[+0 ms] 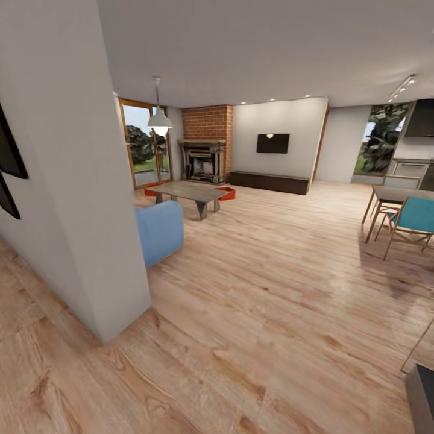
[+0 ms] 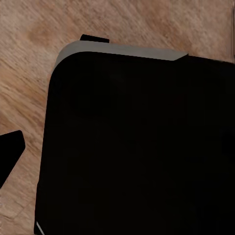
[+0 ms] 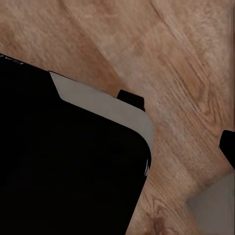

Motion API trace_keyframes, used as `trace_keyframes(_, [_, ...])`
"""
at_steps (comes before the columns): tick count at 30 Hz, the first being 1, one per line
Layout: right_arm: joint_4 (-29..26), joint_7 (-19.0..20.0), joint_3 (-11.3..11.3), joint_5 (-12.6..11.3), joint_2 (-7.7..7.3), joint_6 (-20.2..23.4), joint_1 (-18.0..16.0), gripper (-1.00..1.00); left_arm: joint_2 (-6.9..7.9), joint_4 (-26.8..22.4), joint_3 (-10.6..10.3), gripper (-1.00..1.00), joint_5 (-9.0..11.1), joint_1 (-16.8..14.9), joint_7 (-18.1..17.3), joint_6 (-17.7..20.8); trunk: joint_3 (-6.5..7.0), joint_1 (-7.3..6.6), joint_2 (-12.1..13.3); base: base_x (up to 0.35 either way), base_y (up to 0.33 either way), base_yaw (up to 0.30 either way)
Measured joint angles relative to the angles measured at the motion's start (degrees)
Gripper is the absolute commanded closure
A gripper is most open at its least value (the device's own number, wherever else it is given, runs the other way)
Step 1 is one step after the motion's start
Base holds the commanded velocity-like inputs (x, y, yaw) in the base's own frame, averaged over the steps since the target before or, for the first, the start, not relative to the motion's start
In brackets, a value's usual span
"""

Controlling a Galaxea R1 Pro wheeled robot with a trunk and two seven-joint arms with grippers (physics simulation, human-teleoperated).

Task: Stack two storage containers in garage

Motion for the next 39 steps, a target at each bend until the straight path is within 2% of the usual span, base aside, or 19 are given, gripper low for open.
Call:
trace_keyframes(13, [0.00, 0.00, -0.01, 0.12, 0.02, 0.01, 0.00, -1.00, 0.00, 0.00, -0.02, -1.00, 0.00, 0.00, 0.00, 0.00, 0.00, 0.00, 0.00, 0.321, 0.000, -0.170])
trace_keyframes(39, [0.00, 0.00, 0.02, 0.58, 0.02, 0.01, 0.00, -1.00, 0.00, 0.00, -0.05, -1.00, 0.00, 0.00, 0.00, 0.01, 0.00, 0.00, 0.00, 0.321, 0.000, -0.243])
